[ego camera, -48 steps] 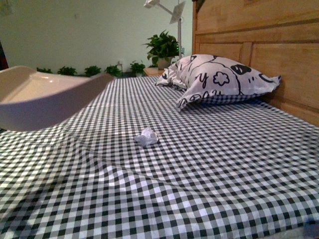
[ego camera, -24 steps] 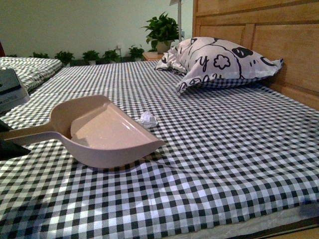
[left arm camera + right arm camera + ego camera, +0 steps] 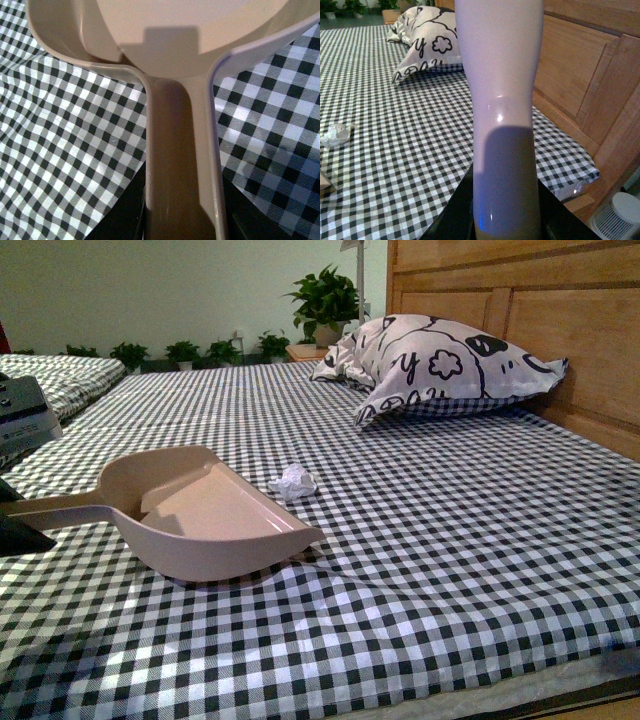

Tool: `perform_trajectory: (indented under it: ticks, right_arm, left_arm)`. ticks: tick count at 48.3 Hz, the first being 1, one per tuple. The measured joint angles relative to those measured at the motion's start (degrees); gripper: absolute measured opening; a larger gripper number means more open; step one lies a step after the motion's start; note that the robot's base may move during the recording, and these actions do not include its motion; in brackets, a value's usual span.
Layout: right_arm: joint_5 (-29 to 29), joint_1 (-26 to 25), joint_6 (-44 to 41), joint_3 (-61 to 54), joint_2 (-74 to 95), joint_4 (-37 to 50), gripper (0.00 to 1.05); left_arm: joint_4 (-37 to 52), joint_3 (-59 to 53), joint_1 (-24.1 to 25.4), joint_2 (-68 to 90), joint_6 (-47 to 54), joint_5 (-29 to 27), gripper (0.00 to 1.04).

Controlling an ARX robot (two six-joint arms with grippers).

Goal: Clean up trash

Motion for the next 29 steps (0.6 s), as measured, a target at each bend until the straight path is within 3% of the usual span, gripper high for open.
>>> perform_trajectory:
  ticks: [29]
  right_arm:
    - [0.0, 0.0, 0.0, 0.0, 0.0, 0.0, 0.19]
  left_arm:
    - [-4.7, 6.2, 0.4, 5.0, 0.4, -0.2, 0.27]
